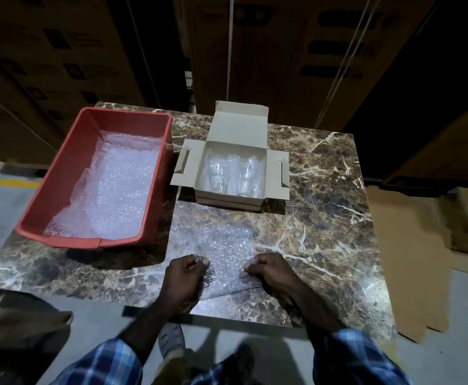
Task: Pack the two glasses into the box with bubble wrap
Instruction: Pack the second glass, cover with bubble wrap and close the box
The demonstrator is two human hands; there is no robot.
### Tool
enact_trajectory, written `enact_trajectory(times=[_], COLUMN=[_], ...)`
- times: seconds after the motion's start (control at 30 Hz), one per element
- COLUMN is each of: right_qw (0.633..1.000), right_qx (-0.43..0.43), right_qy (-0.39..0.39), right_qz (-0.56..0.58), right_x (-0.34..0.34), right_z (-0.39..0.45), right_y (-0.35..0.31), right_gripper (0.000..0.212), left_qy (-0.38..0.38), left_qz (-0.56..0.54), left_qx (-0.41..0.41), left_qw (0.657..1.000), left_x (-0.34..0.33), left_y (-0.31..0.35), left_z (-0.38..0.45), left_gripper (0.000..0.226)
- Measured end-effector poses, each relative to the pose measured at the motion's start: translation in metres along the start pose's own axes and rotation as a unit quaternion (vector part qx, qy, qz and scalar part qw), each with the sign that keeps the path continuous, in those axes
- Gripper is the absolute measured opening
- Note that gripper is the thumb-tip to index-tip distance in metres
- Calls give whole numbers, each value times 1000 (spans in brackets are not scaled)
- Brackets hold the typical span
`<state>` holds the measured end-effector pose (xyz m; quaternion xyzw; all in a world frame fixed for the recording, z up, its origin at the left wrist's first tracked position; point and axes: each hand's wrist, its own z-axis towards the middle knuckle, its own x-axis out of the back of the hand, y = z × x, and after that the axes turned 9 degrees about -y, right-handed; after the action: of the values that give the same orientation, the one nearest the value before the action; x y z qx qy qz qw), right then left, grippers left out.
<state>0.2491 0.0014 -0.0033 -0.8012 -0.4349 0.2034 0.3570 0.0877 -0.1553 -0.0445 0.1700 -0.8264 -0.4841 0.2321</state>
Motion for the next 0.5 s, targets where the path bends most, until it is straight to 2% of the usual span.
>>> enact_trajectory(times=[0.07,0.17,0.3,0.5], right_qw=[999,995,977,958], right_qx=[13,19,47,64], right_qy=[31,76,118,185], right_qz=[-33,-59,-171,-208], right_x=[1,-2,-7,-13], right_z=[0,11,23,25], right_y=[3,9,20,24], right_gripper=[38,47,41,35], left_qy=[1,15,29,59], left_qz=[7,37,121,209], left_qx=[5,5,-44,-37], left_qw=[1000,999,991,976], left_x=[-4,-11,-11,-16], left_y=[-5,1,3,4], left_z=[1,0,8,16], left_gripper=[35,33,30,31])
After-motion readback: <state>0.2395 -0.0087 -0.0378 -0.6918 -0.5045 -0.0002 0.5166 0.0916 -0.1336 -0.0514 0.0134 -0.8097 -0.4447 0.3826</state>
